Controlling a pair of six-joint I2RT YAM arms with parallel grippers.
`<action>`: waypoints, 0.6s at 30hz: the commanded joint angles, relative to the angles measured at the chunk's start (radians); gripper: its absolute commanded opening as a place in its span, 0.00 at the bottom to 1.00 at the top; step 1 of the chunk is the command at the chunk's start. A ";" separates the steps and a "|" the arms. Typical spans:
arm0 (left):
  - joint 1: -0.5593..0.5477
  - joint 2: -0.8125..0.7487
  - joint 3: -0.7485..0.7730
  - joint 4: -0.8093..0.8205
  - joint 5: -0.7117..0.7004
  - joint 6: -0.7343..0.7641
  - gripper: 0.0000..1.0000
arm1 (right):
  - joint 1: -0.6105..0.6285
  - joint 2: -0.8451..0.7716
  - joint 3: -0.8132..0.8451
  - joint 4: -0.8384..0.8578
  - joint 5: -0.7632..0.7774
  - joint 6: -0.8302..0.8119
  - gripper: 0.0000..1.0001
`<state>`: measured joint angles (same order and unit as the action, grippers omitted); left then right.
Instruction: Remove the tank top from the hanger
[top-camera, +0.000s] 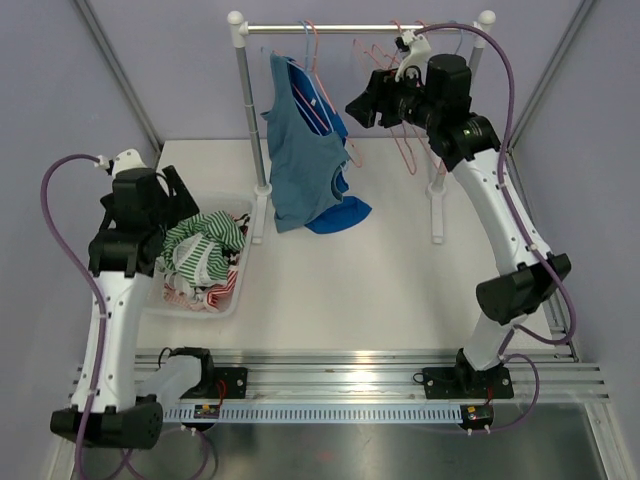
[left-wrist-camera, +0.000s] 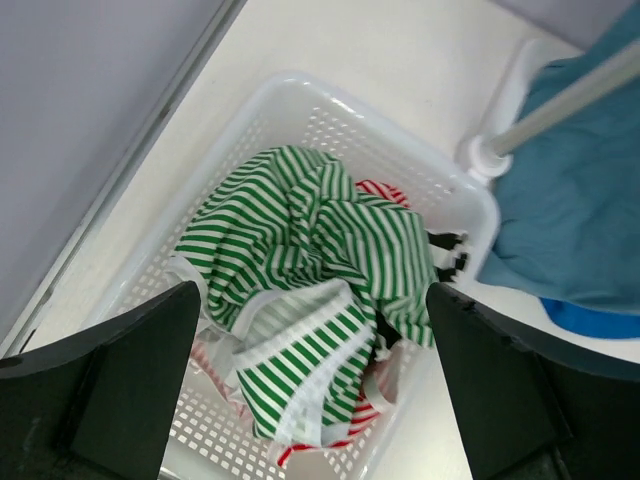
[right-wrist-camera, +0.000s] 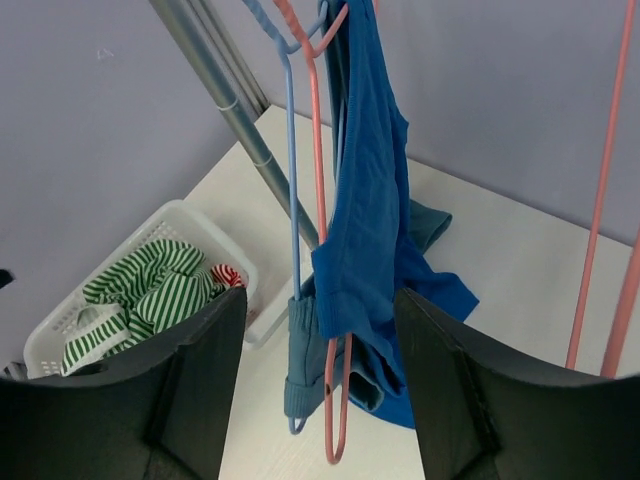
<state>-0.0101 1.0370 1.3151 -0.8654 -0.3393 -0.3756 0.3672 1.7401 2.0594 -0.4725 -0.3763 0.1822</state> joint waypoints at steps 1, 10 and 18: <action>-0.120 -0.150 -0.048 0.066 -0.084 0.027 0.99 | 0.036 0.106 0.151 -0.058 -0.004 -0.076 0.67; -0.225 -0.304 -0.241 0.181 -0.087 0.084 0.99 | 0.068 0.306 0.395 -0.117 0.056 -0.136 0.58; -0.228 -0.276 -0.263 0.193 -0.024 0.093 0.99 | 0.070 0.377 0.456 -0.098 0.066 -0.145 0.50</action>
<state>-0.2340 0.7692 1.0607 -0.7399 -0.3981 -0.3035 0.4332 2.1021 2.4634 -0.5961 -0.3294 0.0566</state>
